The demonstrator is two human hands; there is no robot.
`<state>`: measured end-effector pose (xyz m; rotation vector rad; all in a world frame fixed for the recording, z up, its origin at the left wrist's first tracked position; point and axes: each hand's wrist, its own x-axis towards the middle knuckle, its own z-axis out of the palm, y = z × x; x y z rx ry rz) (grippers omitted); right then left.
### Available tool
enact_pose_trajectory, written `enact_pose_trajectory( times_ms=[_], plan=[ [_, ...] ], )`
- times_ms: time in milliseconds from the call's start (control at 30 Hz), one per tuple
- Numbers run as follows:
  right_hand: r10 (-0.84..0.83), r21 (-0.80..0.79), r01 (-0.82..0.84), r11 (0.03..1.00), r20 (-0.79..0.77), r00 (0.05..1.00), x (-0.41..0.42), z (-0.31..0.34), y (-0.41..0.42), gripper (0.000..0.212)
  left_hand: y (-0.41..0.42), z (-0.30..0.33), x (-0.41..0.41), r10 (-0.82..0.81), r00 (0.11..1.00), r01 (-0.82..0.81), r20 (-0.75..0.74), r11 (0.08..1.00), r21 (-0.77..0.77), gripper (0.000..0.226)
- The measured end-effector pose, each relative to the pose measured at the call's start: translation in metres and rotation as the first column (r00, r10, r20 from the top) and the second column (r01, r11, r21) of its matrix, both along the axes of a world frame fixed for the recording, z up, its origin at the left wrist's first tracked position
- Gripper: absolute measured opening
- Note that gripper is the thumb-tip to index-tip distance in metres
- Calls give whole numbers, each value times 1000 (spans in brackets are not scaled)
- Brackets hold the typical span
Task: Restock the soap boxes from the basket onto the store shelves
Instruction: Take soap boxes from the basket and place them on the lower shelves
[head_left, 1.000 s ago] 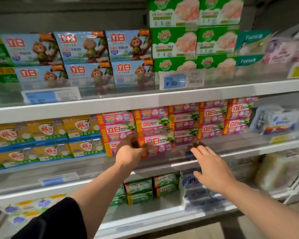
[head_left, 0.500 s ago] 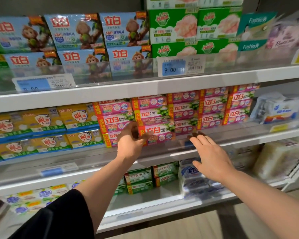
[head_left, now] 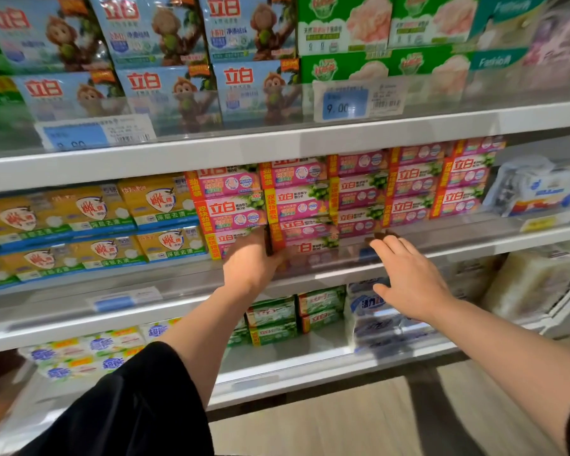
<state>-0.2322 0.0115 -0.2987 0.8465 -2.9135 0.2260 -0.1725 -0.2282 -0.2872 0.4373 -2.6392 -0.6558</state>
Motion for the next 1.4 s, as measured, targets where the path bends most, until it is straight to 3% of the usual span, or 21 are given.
enact_pose_trajectory(
  times_ms=[67,200,267,367,433,500,600,700,833,933,1067,1133,1233,1333,1400],
  plan=[
    [2,0,-2,1000,-1,1000,-1,-1,0,74,-2,-3,2,-13,997,14,71,1000,-21,27],
    [32,11,-33,999,62,998,1,4,6,77,5,-4,6,-3,992,15,126,995,-94,25],
    [57,16,-59,998,122,991,7,12,15,82,18,-5,13,63,996,-55,66,991,-123,27],
    [63,0,-63,998,168,984,23,30,46,85,52,3,25,108,989,-112,-98,993,-39,37],
    [28,-17,-26,1000,123,992,37,53,81,79,88,14,34,33,962,-15,-271,998,68,45],
    [-37,-35,39,999,51,998,58,79,127,67,133,24,45,-133,933,182,-334,976,118,45],
    [-157,-35,155,987,-35,987,102,114,206,47,206,31,62,-481,837,521,-262,846,114,38],
    [-284,-21,283,959,-79,956,163,135,279,35,272,41,73,-740,640,763,-207,644,55,39],
    [-438,-22,437,899,-48,898,242,134,358,34,345,57,92,-913,386,920,-128,392,-21,43],
    [-503,-77,499,863,-47,863,285,120,394,42,386,56,107,-961,277,958,-12,277,-79,55],
    [-544,-118,537,835,-42,838,327,102,416,61,406,51,107,-941,332,937,58,322,-138,84],
    [-542,-128,534,836,-30,840,343,91,417,84,403,47,100,-928,370,926,52,363,-106,92],
    [-637,-328,605,725,12,770,359,79,416,105,395,37,91,-861,490,871,134,491,-30,98],
    [-749,-345,755,557,184,636,360,84,422,96,397,33,86,-842,513,856,167,517,-25,95],
    [-750,-270,800,535,285,597,355,89,426,87,399,34,86,-839,519,853,163,520,-38,97]
  ],
)
